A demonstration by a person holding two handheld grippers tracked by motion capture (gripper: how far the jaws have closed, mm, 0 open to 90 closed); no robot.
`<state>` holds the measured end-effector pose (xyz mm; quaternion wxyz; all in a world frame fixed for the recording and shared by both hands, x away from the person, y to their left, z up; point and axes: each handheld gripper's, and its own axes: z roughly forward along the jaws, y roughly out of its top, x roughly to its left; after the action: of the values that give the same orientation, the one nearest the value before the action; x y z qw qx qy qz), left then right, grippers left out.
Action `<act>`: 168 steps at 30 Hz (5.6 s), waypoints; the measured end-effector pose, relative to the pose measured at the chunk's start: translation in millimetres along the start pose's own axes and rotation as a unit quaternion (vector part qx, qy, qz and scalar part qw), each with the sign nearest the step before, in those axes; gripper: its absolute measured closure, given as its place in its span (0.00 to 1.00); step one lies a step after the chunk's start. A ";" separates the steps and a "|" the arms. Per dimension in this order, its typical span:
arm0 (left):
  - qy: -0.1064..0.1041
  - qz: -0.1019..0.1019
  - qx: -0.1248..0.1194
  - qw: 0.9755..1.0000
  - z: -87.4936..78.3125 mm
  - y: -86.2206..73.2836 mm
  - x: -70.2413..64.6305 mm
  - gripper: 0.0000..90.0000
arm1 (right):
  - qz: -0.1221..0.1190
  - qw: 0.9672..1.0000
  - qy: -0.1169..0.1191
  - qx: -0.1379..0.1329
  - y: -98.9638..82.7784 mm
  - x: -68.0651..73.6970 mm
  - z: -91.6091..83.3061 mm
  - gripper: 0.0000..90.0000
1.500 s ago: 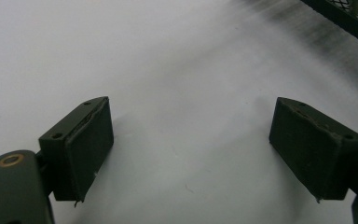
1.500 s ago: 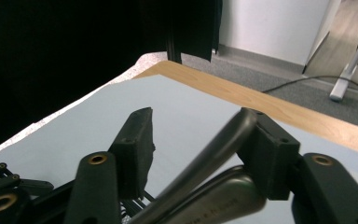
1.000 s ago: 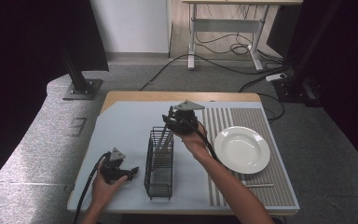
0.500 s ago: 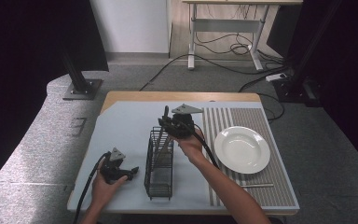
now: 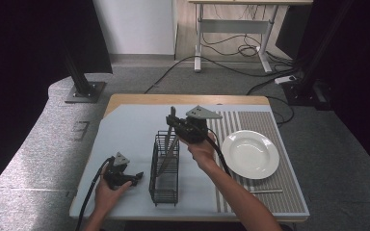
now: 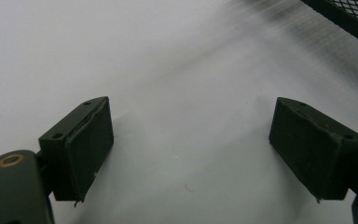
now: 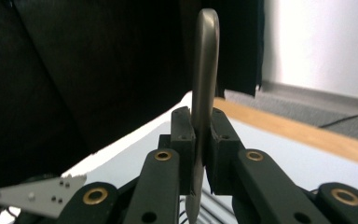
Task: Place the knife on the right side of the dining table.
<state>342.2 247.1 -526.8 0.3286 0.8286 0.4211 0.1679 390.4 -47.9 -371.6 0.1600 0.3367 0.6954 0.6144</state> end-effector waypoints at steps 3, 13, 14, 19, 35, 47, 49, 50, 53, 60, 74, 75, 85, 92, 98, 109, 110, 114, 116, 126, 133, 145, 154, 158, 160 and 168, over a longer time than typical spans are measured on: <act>0.000 0.000 0.000 1.000 0.0 0.0 0.0 0.14 | 0.007 1.000 -0.001 -0.029 11.4 -3.3 -14.1 0.93; 0.000 0.001 0.001 1.000 0.0 0.0 0.0 0.14 | 0.018 0.994 -0.017 -0.108 49.5 -16.5 -68.7 0.93; 0.000 0.001 0.001 1.000 0.0 0.0 0.0 0.14 | 0.018 0.994 -0.017 -0.108 49.5 -16.5 -68.7 0.93; 0.000 0.001 0.001 1.000 0.0 0.0 0.1 0.14 | 0.018 0.992 -0.033 -0.120 52.6 -26.3 -85.1 0.92; 0.000 0.000 0.000 1.000 0.0 0.0 0.1 0.14 | 0.055 0.988 -0.101 -0.100 28.3 -77.3 -91.4 0.92; 0.000 0.000 0.000 1.000 0.0 0.0 0.0 0.14 | 0.081 0.987 -0.118 -0.077 5.5 -104.4 -73.6 0.92; 0.000 0.000 0.000 1.000 0.0 0.0 0.0 0.14 | 0.082 0.987 -0.118 -0.076 4.9 -106.0 -72.3 0.92; 0.000 0.000 0.000 1.000 0.0 0.0 0.0 0.14 | 0.084 0.986 -0.122 -0.077 3.0 -110.3 -68.5 0.92; 0.000 0.000 0.000 1.000 0.0 0.0 0.0 0.14 | 0.088 0.985 -0.129 -0.075 -0.5 -117.5 -63.3 0.92; 0.000 0.000 0.001 1.000 0.0 0.0 0.0 0.14 | 0.098 0.982 -0.146 -0.072 -6.8 -135.4 -51.3 0.92; 0.000 0.001 0.001 1.000 0.0 0.0 0.2 0.14 | 0.113 0.973 -0.185 -0.078 -14.4 -172.1 -35.0 0.92; 0.000 0.000 0.001 1.000 0.0 0.0 0.1 0.14 | 0.109 0.972 -0.192 -0.077 -15.2 -174.7 -35.1 0.92; 0.000 0.000 0.001 1.000 0.0 0.0 0.1 0.14 | 0.116 0.965 -0.219 -0.085 -16.4 -195.1 -45.2 0.92; 0.000 0.000 0.001 1.000 0.0 0.0 0.1 0.14 | 0.119 0.961 -0.234 -0.086 -19.9 -208.1 -45.3 0.92; -0.001 0.000 0.001 1.000 0.0 0.1 0.2 0.14 | 0.123 0.958 -0.244 -0.082 -23.1 -215.0 -45.5 0.92; 0.000 0.000 0.001 1.000 0.0 0.0 0.1 0.14 | 0.139 0.956 -0.248 -0.075 -30.6 -226.4 -45.4 0.92; 0.000 0.001 0.001 1.000 0.0 0.0 0.1 0.14 | 0.139 0.956 -0.248 -0.075 -30.6 -226.4 -45.4 0.92; 0.000 0.000 0.001 1.000 0.0 0.0 0.1 0.14 | 0.145 0.954 -0.254 -0.071 -32.6 -233.1 -49.3 0.91; 0.000 0.000 0.001 1.000 0.0 0.0 0.1 0.14 | 0.152 0.952 -0.257 -0.069 -34.0 -237.2 -52.1 0.90; 0.000 0.000 0.001 1.000 0.0 0.0 0.1 0.14 | 0.171 0.945 -0.271 -0.066 -44.7 -250.3 -65.0 0.88; 0.000 0.001 0.001 1.000 0.0 0.0 0.1 0.14 | 0.200 0.938 -0.276 -0.065 -55.0 -261.3 -74.8 0.86; 0.000 0.000 0.001 1.000 -0.1 0.0 -0.1 0.14 | 0.221 0.929 -0.292 -0.049 -66.5 -276.8 -79.4 0.82; 0.000 0.000 0.000 1.000 0.0 -0.1 -0.1 0.14 | 0.253 0.919 -0.298 -0.045 -76.8 -284.2 -85.1 0.81; 0.000 0.000 0.000 1.000 0.0 -0.1 -0.1 0.14 | 0.272 0.914 -0.297 -0.046 -81.7 -287.4 -87.8 0.81; 0.000 0.001 0.000 1.000 0.0 0.0 0.0 0.14 | 0.274 0.914 -0.296 -0.045 -83.5 -288.4 -88.7 0.80; 0.000 0.000 0.000 1.000 0.0 0.0 -0.1 0.14 | 0.288 0.909 -0.300 -0.036 -88.7 -292.0 -91.0 0.79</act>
<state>342.1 247.1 -526.8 0.3281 0.8288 0.4210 0.1678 519.3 -311.7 -495.1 0.1891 0.6848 0.4648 0.5285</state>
